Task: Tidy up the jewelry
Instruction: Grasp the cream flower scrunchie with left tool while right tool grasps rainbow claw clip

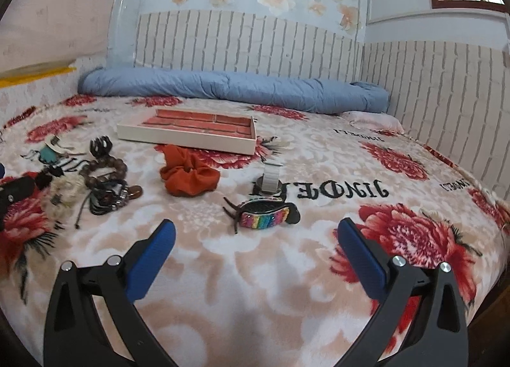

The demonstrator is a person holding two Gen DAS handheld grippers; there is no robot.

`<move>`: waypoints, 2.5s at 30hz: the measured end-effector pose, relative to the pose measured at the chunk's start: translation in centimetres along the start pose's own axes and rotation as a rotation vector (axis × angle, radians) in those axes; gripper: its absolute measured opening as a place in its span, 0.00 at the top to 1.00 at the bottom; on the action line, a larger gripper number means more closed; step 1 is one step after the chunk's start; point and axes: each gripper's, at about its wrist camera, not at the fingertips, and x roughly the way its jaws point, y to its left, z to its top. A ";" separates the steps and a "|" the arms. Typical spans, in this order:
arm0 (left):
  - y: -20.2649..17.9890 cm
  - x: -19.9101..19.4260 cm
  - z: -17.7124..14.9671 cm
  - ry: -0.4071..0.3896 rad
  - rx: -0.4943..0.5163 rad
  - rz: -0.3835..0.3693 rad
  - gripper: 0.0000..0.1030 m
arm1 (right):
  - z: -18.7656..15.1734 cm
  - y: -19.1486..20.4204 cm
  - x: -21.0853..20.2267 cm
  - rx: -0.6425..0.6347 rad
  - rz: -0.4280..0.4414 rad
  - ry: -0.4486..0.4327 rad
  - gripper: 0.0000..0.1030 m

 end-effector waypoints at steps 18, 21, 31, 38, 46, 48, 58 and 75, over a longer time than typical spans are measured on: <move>1.7 6.1 2.5 0.149 0.017 0.044 0.05 | 1.7 -2.0 7.9 0.022 0.049 0.202 0.04; 2.3 6.6 2.6 0.162 0.015 0.050 0.05 | 1.7 -2.1 9.4 0.030 0.077 0.250 0.04; 2.7 8.7 2.3 0.241 0.002 0.011 0.17 | 1.9 -2.4 12.9 0.013 0.052 0.335 0.04; 2.3 9.9 2.2 0.289 0.015 -0.006 0.24 | 1.8 -2.7 14.4 0.025 0.107 0.388 0.04; 2.2 10.6 2.2 0.307 0.025 -0.026 0.48 | 1.7 -3.1 14.8 0.058 0.146 0.387 0.05; 2.0 10.7 2.1 0.316 0.032 -0.041 0.59 | 1.7 -3.0 14.7 0.057 0.149 0.383 0.09; 2.1 10.5 1.9 0.314 0.027 -0.050 0.79 | 1.6 -2.6 14.3 0.037 0.166 0.377 0.20; 2.1 8.8 2.3 0.242 0.047 -0.027 0.91 | 2.0 -3.4 13.4 0.059 0.163 0.336 0.26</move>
